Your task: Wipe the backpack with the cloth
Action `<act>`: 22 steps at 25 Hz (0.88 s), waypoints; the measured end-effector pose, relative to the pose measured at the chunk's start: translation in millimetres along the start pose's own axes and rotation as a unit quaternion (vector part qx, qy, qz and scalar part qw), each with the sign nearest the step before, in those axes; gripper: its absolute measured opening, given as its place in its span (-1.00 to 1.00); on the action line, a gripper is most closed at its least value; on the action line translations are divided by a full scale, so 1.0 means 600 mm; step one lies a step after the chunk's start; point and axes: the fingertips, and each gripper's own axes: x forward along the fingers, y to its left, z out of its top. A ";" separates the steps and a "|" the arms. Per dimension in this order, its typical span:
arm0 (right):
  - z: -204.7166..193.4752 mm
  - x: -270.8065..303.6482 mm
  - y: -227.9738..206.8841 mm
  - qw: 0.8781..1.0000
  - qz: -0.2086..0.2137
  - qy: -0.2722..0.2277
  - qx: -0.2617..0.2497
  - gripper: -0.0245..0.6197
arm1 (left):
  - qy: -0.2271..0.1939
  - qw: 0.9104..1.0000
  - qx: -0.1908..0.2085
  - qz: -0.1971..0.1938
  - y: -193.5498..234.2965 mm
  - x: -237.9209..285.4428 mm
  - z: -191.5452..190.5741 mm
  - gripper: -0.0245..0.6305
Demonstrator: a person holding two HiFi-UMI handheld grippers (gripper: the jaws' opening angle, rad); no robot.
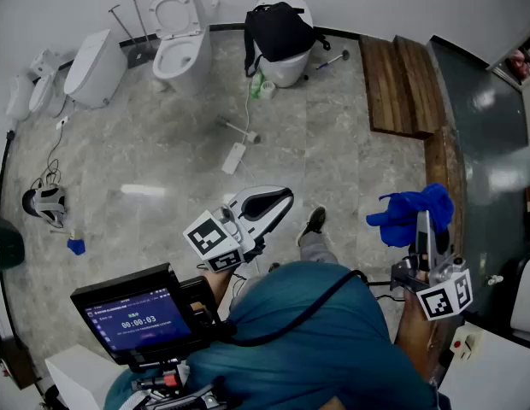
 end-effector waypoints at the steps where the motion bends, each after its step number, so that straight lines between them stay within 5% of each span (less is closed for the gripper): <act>1: -0.001 0.003 0.001 1.000 0.008 0.007 0.000 -0.77 | -0.002 1.000 -0.004 0.005 -0.006 -0.004 -0.005 -0.84; 6: 0.015 0.054 -0.022 0.998 0.048 0.030 0.002 -0.77 | 0.003 1.000 -0.013 0.026 0.000 0.026 -0.005 -0.84; 12: 0.013 0.325 -0.227 0.992 0.107 0.057 0.027 -0.77 | 0.007 0.998 -0.010 0.057 0.194 0.234 0.050 -0.84; 22: -0.076 0.552 -0.243 0.976 0.178 0.113 0.048 -0.77 | -0.008 0.994 0.006 0.108 0.377 0.267 0.094 -0.84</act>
